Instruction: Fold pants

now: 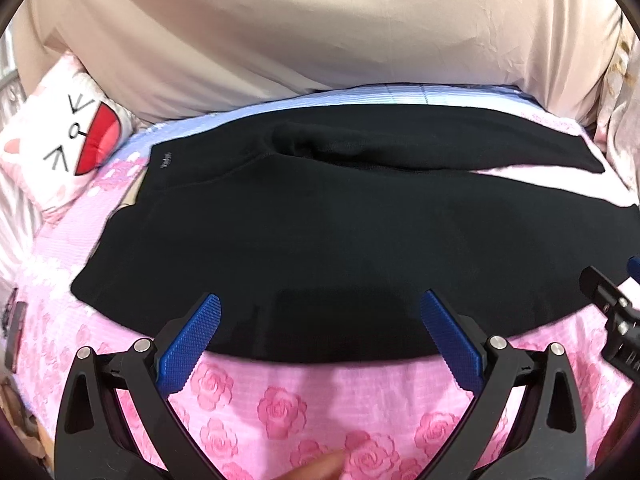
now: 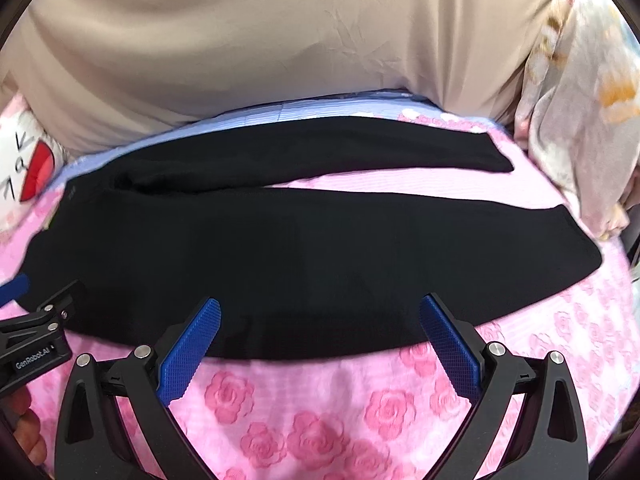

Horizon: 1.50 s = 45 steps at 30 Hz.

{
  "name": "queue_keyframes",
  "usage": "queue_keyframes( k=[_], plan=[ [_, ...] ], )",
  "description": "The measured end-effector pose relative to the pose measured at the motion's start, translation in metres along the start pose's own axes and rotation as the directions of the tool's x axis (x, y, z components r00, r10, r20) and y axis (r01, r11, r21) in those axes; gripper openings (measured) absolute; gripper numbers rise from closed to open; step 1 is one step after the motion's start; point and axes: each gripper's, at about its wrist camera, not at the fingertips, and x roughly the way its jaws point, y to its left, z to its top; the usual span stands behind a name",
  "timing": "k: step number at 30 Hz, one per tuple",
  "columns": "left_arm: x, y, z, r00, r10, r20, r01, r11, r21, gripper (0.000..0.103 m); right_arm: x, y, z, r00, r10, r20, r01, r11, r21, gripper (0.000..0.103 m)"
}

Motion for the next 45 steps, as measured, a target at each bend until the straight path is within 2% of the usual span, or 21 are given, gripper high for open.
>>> queue_keyframes(
  k=[4, 7, 8, 11, 13, 15, 16, 18, 21, 23, 25, 28, 29, 32, 33, 35, 37, 38, 39, 42, 45],
  plan=[
    [0.018, 0.030, 0.021, 1.000, -0.030, 0.001, 0.030, 0.999, -0.039, 0.098, 0.012, -0.038, 0.016, 1.000, -0.025, -0.002, 0.025, 1.000, 0.017, 0.097],
    [0.040, 0.071, 0.054, 0.999, -0.041, 0.008, 0.041, 0.995, -0.090, 0.098, 0.029, -0.086, 0.047, 0.999, -0.029, 0.030, 0.028, 0.999, 0.040, 0.097],
    [0.049, 0.089, 0.070, 0.999, -0.030, 0.026, 0.032, 0.994, -0.107, 0.098, 0.036, -0.103, 0.060, 0.999, -0.023, 0.045, 0.021, 0.999, 0.045, 0.097],
    [0.083, 0.143, 0.115, 0.997, 0.067, 0.041, -0.059, 0.985, -0.165, 0.098, 0.063, -0.155, 0.098, 0.997, -0.030, 0.066, 0.026, 0.997, 0.069, 0.097],
    [0.114, 0.185, 0.144, 0.995, 0.095, 0.018, -0.089, 0.974, -0.207, 0.098, 0.085, -0.194, 0.125, 0.997, -0.031, 0.067, 0.023, 0.993, 0.112, 0.097],
    [0.142, 0.217, 0.163, 0.994, 0.104, -0.024, -0.107, 0.967, -0.232, 0.098, 0.114, -0.232, 0.152, 0.999, -0.021, 0.030, 0.016, 0.986, 0.167, 0.097],
    [0.164, 0.240, 0.174, 0.990, 0.119, -0.071, -0.134, 0.955, -0.263, 0.098, 0.133, -0.249, 0.166, 1.000, -0.017, -0.003, 0.018, 0.984, 0.175, 0.097],
    [0.188, 0.265, 0.183, 0.988, 0.111, -0.109, -0.139, 0.944, -0.300, 0.098, 0.158, -0.269, 0.183, 0.999, -0.021, -0.027, 0.026, 0.985, 0.171, 0.097],
    [0.220, 0.300, 0.190, 0.982, 0.126, -0.143, -0.171, 0.917, -0.361, 0.098, 0.195, -0.285, 0.205, 0.997, -0.029, -0.066, 0.038, 0.989, 0.144, 0.097],
    [0.241, 0.314, 0.194, 0.982, 0.099, -0.161, -0.154, 0.911, -0.382, 0.098, 0.212, -0.292, 0.213, 0.995, -0.053, -0.082, 0.064, 0.988, 0.142, 0.097],
    [0.253, 0.314, 0.195, 0.979, 0.106, -0.172, -0.163, 0.916, -0.365, 0.098, 0.230, -0.294, 0.218, 0.993, -0.044, -0.106, 0.058, 0.990, 0.130, 0.097],
    [0.268, 0.313, 0.198, 0.977, 0.113, -0.182, -0.166, 0.937, -0.308, 0.098, 0.255, -0.292, 0.223, 0.986, -0.076, -0.148, 0.091, 0.991, 0.102, 0.097],
    [0.272, 0.311, 0.198, 0.978, 0.097, -0.185, -0.149, 0.944, -0.295, 0.098, 0.262, -0.291, 0.224, 0.984, -0.076, -0.159, 0.093, 0.991, 0.098, 0.098],
    [0.280, 0.312, 0.198, 0.979, 0.057, -0.197, -0.114, 0.949, -0.295, 0.098, 0.265, -0.285, 0.228, 0.991, -0.050, -0.124, 0.062, 0.993, 0.097, 0.097],
    [0.282, 0.313, 0.198, 0.979, 0.049, -0.198, -0.108, 0.948, -0.300, 0.098, 0.267, -0.283, 0.230, 0.992, -0.047, -0.114, 0.058, 0.994, 0.096, 0.087],
    [0.288, 0.316, 0.200, 0.976, 0.023, -0.216, -0.091, 0.946, -0.311, 0.097, 0.269, -0.277, 0.233, 0.994, -0.042, -0.100, 0.050, 0.995, 0.081, 0.074],
    [0.292, 0.318, 0.202, 0.976, -0.022, -0.218, -0.054, 0.940, -0.336, 0.076, 0.270, -0.273, 0.235, 0.995, -0.035, -0.099, 0.042, 0.996, 0.073, 0.049],
    [0.288, 0.319, 0.205, 0.979, -0.006, -0.206, -0.066, 0.938, -0.341, 0.048, 0.268, -0.272, 0.237, 0.995, 0.011, -0.097, -0.003, 0.997, 0.082, 0.028],
    [0.287, 0.320, 0.206, 0.974, -0.003, -0.226, -0.077, 0.936, -0.342, 0.029, 0.268, -0.270, 0.238, 0.994, 0.043, -0.100, -0.033, 0.995, 0.095, 0.019],
    [0.278, 0.325, 0.205, 0.972, -0.058, -0.226, -0.032, 0.927, -0.374, 0.027, 0.261, -0.260, 0.241, 0.994, 0.058, -0.091, -0.051, 0.996, 0.076, 0.013],
    [0.244, 0.327, 0.206, 0.985, -0.066, -0.162, 0.000, 0.926, -0.377, 0.026, 0.245, -0.257, 0.245, 0.996, 0.077, -0.049, -0.073, 0.993, 0.093, 0.013]
  ],
)
